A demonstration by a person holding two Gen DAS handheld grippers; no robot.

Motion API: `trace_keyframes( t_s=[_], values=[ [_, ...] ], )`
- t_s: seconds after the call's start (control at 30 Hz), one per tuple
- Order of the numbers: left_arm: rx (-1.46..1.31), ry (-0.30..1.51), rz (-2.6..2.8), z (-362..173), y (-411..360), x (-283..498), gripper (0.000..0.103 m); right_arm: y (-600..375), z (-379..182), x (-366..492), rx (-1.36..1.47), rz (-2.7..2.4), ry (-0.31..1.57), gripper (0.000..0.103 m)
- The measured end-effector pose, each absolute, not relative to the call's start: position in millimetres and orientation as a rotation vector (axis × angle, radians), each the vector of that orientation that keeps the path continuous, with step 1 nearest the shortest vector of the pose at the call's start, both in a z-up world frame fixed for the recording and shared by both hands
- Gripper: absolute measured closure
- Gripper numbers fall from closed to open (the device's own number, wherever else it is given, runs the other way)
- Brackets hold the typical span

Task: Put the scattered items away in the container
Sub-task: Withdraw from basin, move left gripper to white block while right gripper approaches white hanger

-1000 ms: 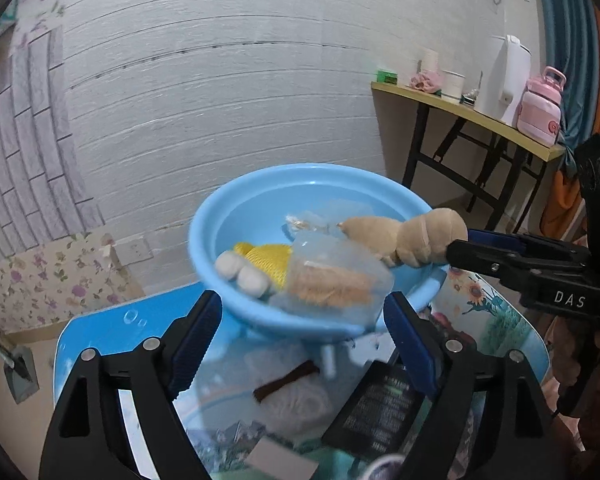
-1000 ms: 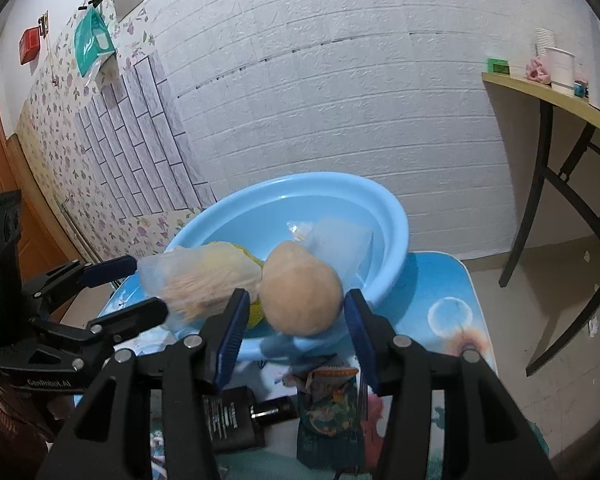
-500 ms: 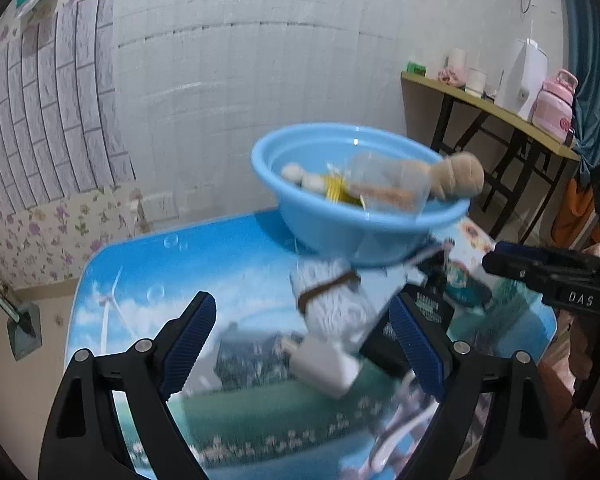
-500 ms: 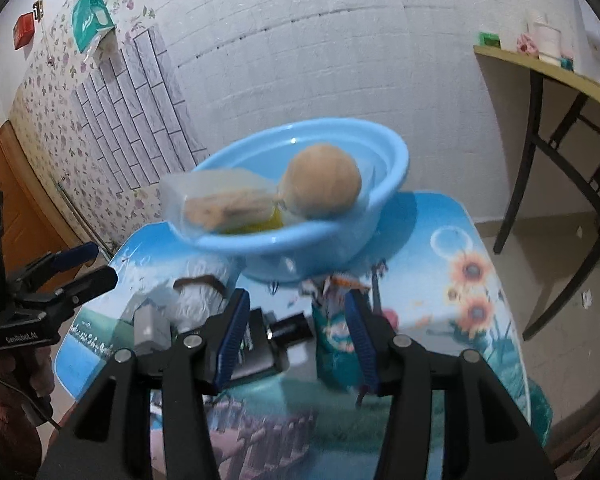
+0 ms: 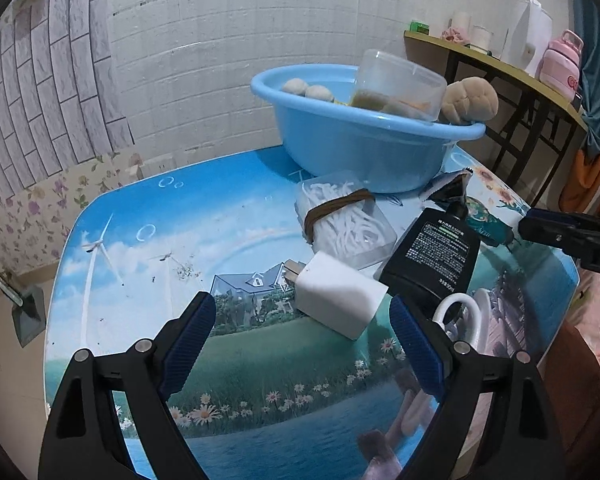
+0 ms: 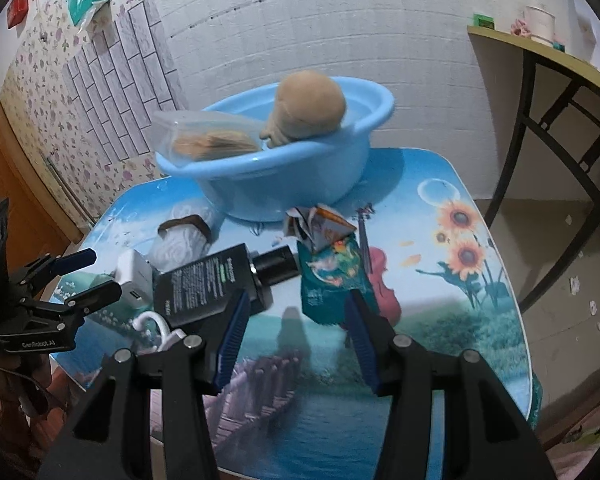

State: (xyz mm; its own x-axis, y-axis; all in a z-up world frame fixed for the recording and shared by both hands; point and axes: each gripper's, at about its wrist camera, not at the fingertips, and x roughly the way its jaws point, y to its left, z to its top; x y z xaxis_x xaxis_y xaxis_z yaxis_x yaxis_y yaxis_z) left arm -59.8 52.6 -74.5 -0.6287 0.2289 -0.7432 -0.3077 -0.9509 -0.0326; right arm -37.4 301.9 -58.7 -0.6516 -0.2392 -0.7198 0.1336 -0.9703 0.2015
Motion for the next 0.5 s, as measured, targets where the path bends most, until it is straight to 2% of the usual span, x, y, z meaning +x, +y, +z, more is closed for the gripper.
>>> trace_keyframes(
  t_s=[0.3,0.33,0.37,0.43,0.5],
  values=[
    [-1.163,0.136,2.557,-84,61,-71,0.014,288,-56,-30,1.197,-2.632,-0.164,0.054],
    [-1.163,0.143,2.557,-84,62,-72,0.017,284,-56,-29,1.2,-2.625,-0.158,0.054],
    [-1.157,0.146,2.554,-84,63,-71,0.022,280,-56,-27,1.202,-2.616,-0.154,0.054],
    [-1.151,0.148,2.536,-83,65,-68,0.048,272,-57,-24,1.206,-2.591,-0.15,0.054],
    [-1.143,0.164,2.535,-83,65,-64,0.053,261,-58,-21,1.209,-2.562,-0.143,0.054]
  ],
)
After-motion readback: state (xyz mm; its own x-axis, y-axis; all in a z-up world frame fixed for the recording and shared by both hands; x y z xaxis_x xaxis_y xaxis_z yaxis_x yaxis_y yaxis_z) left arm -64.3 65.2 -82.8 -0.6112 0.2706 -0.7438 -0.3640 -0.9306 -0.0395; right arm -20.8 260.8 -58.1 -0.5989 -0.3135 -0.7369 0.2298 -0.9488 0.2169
